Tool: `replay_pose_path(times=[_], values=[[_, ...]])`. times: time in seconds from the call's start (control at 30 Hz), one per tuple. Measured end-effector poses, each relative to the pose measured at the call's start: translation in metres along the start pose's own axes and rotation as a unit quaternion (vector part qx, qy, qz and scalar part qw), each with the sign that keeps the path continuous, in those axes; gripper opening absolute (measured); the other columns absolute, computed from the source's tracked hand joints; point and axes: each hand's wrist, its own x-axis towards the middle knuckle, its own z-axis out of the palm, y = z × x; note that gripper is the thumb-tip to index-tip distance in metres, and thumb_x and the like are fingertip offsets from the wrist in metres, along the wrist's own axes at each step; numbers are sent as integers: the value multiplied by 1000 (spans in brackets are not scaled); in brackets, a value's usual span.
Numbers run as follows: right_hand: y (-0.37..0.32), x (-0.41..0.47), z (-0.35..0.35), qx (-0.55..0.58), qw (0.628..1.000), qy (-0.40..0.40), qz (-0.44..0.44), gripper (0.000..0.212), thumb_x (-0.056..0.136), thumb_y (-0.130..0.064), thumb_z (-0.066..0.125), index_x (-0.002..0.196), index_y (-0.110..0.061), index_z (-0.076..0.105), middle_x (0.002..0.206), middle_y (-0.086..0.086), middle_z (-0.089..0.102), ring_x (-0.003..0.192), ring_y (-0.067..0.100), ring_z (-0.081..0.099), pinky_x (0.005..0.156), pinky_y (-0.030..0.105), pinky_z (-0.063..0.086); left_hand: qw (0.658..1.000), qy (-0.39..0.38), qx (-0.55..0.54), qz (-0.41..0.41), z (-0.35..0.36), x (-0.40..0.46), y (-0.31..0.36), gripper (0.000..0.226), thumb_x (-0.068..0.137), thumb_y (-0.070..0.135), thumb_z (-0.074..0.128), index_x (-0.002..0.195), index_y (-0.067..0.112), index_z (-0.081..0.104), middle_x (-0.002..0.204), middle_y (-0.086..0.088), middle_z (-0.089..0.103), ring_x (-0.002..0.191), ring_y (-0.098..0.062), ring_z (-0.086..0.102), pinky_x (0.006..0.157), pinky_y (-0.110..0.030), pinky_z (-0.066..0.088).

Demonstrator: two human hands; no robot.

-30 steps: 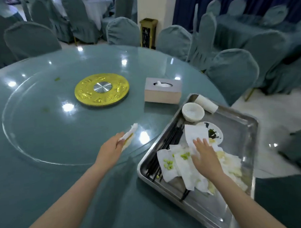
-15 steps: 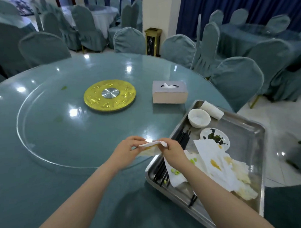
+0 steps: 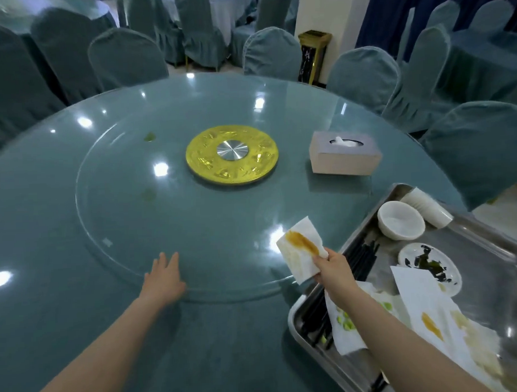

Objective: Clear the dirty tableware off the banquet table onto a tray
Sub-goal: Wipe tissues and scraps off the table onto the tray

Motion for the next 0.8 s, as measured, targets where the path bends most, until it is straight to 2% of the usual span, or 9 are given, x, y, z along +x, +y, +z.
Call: replay_pose_path(times=[0.1, 0.17, 0.4, 0.47, 0.53, 0.6, 0.67, 0.73, 0.8], values=[[-2, 10, 3, -8, 999, 24, -20, 27, 89, -2, 44, 87, -13, 68, 75, 9, 57, 68, 22, 52, 64, 34, 42, 998, 3, 53, -13, 11, 3, -3, 71, 96, 38, 39, 152, 13, 4, 160, -6, -5, 147, -26, 2, 114, -53, 18], [-6, 16, 9, -11, 998, 55, -37, 29, 90, -6, 46, 82, -25, 67, 72, 3, 58, 64, 17, 51, 62, 30, 42, 998, 14, 61, -1, 18, 1, 1, 70, 97, 43, 35, 152, 13, 5, 161, -7, -4, 147, -26, 3, 115, -50, 16], [-12, 25, 52, -46, 992, 82, -86, 20, 93, -16, 48, 81, -25, 62, 66, -8, 57, 59, 8, 50, 53, 26, 40, 989, -32, 90, 109, 22, -12, 25, 61, 96, 34, 33, 152, 16, 14, 161, -7, 2, 146, -25, 12, 117, -39, 14], [-9, 26, 61, -57, 990, 86, -94, 21, 93, -22, 50, 74, -18, 60, 52, -12, 49, 47, 5, 41, 45, 23, 34, 978, -68, 98, 169, 20, -14, 30, 58, 96, 29, 34, 151, 22, 20, 161, -1, 7, 146, -25, 14, 117, -38, 14], [-5, 26, 66, -58, 990, 88, -99, 29, 93, -28, 52, 67, -17, 57, 44, -12, 41, 41, 4, 33, 43, 21, 29, 971, -89, 57, 214, 21, -15, 34, 55, 96, 23, 35, 150, 27, 25, 159, 6, 14, 146, -20, 15, 118, -33, 12], [-2, 27, 69, -75, 988, 93, -102, 30, 93, -26, 51, 64, -23, 55, 47, -12, 42, 47, 8, 37, 46, 25, 30, 966, -91, -48, 236, 22, -17, 37, 53, 96, 15, 37, 147, 28, 34, 155, 6, 27, 143, -12, 25, 116, -25, 16], [-1, 30, 69, -99, 985, 92, -107, 23, 94, -22, 47, 76, -23, 62, 58, -9, 49, 56, 15, 43, 51, 28, 33, 960, -62, -159, 222, 23, -18, 35, 52, 94, 7, 40, 144, 23, 41, 149, 3, 40, 137, -9, 36, 110, -17, 24], [0, 33, 69, -139, 980, 92, -107, 25, 96, -21, 43, 104, -14, 65, 80, -1, 60, 71, 19, 52, 60, 30, 41, 957, -8, -222, 188, 22, -17, 24, 53, 93, 5, 45, 144, 21, 40, 147, 2, 43, 135, -9, 39, 104, -11, 24], [2, 35, 70, -168, 976, 81, -109, 27, 97, -23, 40, 106, -17, 65, 87, 3, 63, 79, 23, 56, 67, 32, 44, 958, 56, -234, 157, 21, -9, 5, 57, 92, 9, 53, 146, 20, 36, 149, 1, 40, 136, -10, 38, 102, -9, 21]])
